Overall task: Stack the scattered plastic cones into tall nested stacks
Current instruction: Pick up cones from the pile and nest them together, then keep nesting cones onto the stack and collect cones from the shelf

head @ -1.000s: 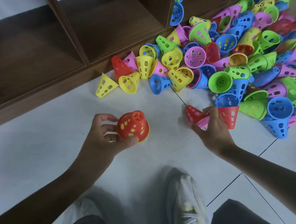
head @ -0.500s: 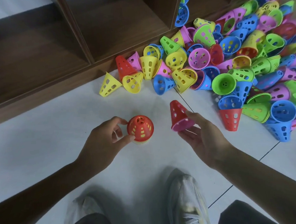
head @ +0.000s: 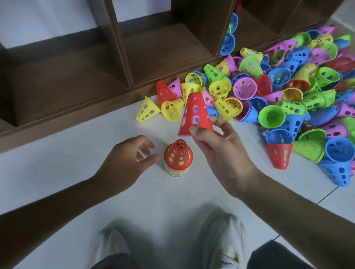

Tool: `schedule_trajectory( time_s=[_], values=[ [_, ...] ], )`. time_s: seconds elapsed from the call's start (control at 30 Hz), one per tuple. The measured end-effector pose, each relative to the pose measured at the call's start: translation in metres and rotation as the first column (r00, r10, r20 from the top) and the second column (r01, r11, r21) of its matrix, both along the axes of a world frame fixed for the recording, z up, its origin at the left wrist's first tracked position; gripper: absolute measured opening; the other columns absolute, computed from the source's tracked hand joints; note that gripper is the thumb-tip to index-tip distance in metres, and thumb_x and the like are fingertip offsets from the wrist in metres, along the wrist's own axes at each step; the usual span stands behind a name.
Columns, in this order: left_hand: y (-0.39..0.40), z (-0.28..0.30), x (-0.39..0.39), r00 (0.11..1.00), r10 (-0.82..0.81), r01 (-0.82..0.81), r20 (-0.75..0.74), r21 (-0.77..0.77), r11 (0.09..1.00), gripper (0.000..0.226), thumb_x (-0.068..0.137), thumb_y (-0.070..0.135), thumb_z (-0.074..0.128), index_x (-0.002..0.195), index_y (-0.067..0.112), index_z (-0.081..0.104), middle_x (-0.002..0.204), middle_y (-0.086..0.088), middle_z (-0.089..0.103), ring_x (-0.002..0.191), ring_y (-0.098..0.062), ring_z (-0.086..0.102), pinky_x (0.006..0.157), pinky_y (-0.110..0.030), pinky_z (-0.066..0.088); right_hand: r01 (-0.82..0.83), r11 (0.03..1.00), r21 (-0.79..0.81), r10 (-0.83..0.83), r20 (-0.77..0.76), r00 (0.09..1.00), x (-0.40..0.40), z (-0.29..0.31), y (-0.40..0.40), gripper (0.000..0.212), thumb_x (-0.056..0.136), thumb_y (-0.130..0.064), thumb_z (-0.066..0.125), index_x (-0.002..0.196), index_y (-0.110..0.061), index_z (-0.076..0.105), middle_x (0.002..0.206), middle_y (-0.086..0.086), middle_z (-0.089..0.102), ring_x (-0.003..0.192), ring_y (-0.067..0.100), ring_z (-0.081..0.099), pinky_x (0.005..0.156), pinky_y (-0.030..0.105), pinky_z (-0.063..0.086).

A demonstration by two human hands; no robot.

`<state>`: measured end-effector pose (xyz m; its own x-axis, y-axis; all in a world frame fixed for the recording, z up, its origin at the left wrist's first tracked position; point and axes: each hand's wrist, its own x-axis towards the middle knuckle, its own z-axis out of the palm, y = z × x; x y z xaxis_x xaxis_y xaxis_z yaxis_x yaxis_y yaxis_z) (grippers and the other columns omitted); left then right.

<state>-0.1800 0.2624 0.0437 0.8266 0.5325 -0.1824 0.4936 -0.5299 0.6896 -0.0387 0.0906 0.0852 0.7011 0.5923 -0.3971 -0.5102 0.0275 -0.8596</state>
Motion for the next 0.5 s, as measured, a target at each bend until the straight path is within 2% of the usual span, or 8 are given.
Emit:
schedule_trajectory(
  time_s=[0.1,0.2,0.33,0.4,0.5],
  values=[
    [-0.002,0.004,-0.011,1.0,0.012,-0.012,-0.002,-0.003,1.0,0.022,0.085,0.043,0.072,0.099,0.028,0.065,0.089,0.012,0.066,0.077,-0.005,0.062,0.07,-0.024,0.052,-0.068,0.979,-0.19,0.115,0.247,0.962,-0.012,-0.011,0.004,0.079,0.058,-0.033,0.087,0.128,-0.027,0.052,0.113,0.002,0.07,0.098,0.014,0.07,0.085,0.029,0.056],
    [0.0,0.009,-0.023,1.0,0.005,-0.005,-0.018,0.016,1.0,0.02,0.086,0.043,0.071,0.098,0.029,0.064,0.089,0.014,0.066,0.078,-0.002,0.061,0.066,-0.017,0.047,-0.108,0.944,-0.311,0.229,0.384,0.894,-0.022,-0.029,0.003,0.081,0.056,-0.043,0.089,0.127,-0.031,0.053,0.113,-0.006,0.068,0.101,0.012,0.068,0.085,0.029,0.058],
    [0.011,0.025,-0.025,0.999,-0.018,0.02,-0.037,0.059,0.998,0.018,0.085,0.039,0.073,0.097,0.027,0.065,0.086,0.014,0.066,0.076,-0.005,0.061,0.066,-0.019,0.047,-0.073,0.889,-0.452,0.326,0.514,0.793,-0.027,-0.04,0.001,0.063,0.067,-0.023,0.089,0.12,-0.03,0.056,0.108,-0.01,0.063,0.094,-0.004,0.061,0.07,0.006,0.047],
    [0.017,0.04,-0.018,0.998,-0.057,0.06,-0.037,0.077,0.995,0.018,0.084,0.037,0.074,0.095,0.025,0.065,0.083,0.013,0.066,0.073,-0.006,0.061,0.064,-0.019,0.046,-0.078,0.86,-0.504,0.392,0.556,0.733,-0.025,-0.043,0.003,0.06,0.069,-0.025,0.087,0.12,-0.035,0.056,0.109,-0.015,0.06,0.096,-0.006,0.059,0.075,0.006,0.046],
    [0.023,0.067,-0.003,0.991,-0.128,0.131,-0.039,0.088,0.987,0.019,0.083,0.037,0.076,0.093,0.025,0.065,0.084,0.01,0.067,0.071,-0.003,0.059,0.061,-0.014,0.044,-0.114,0.785,-0.609,0.54,0.582,0.607,-0.017,-0.046,0.005,0.061,0.074,-0.033,0.082,0.128,-0.033,0.054,0.118,-0.012,0.059,0.108,0.006,0.057,0.094,0.024,0.049]
  ],
)
